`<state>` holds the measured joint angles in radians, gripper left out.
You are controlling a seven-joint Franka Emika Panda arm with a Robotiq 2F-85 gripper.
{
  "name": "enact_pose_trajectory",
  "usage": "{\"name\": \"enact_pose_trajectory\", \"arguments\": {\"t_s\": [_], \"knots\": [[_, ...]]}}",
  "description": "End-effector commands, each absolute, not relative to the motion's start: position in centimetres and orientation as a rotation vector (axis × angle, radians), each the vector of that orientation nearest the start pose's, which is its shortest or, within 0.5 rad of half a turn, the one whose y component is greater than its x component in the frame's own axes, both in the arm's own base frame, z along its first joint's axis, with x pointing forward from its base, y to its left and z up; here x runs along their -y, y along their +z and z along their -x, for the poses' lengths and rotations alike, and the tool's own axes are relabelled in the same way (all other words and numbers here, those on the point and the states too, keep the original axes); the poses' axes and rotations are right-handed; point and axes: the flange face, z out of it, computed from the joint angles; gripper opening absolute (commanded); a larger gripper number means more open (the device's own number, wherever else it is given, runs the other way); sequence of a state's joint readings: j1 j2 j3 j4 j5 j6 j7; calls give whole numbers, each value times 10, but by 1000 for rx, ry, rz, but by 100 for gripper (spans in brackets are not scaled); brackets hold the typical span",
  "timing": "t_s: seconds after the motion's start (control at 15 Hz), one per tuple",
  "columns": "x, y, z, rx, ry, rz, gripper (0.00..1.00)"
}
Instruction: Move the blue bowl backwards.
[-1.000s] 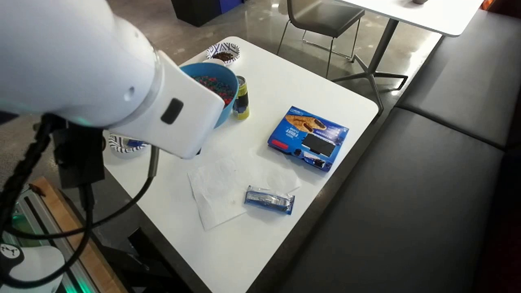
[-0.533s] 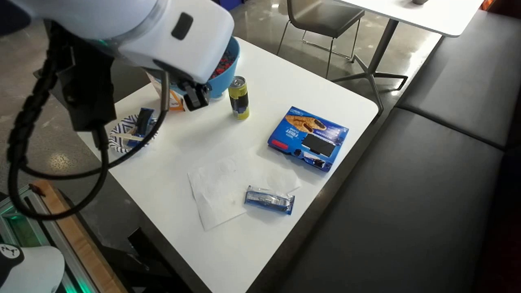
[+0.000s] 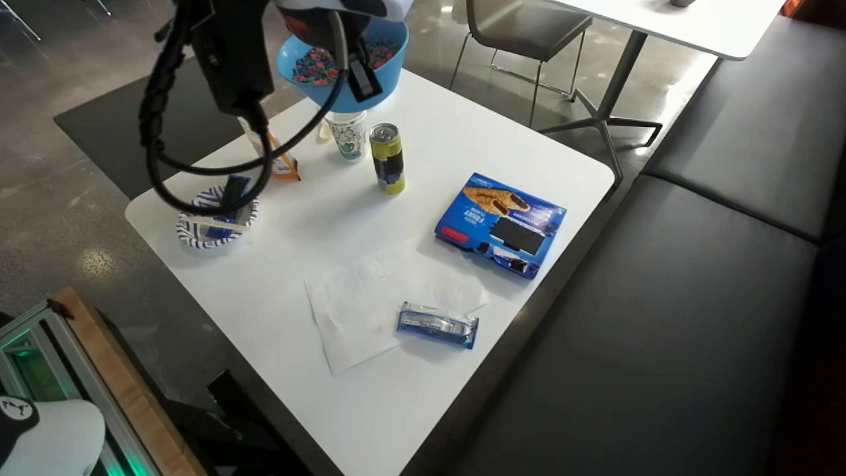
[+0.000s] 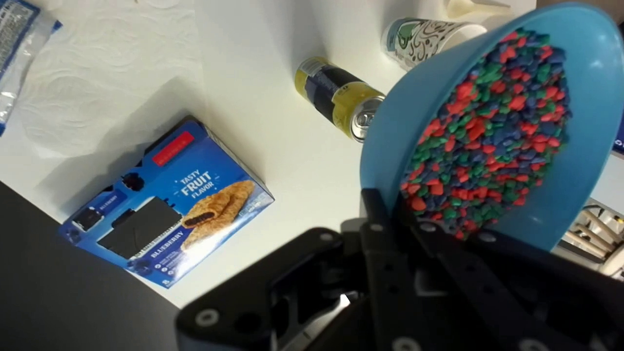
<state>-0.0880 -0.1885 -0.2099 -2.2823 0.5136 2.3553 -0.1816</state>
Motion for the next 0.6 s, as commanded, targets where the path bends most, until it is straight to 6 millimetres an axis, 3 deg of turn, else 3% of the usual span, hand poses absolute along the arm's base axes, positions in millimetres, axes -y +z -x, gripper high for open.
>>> {"name": "enact_pose_trajectory", "arguments": {"t_s": [0.0,0.33,0.4,0.47,0.53], "knots": [[142,475,-532,-591,-486,2631,1],[137,472,-573,-605,-479,2591,1],[136,472,-577,-623,-480,2558,1],[138,453,-562,-593,-481,2640,5],[137,452,-569,-600,-481,2624,5]]}}
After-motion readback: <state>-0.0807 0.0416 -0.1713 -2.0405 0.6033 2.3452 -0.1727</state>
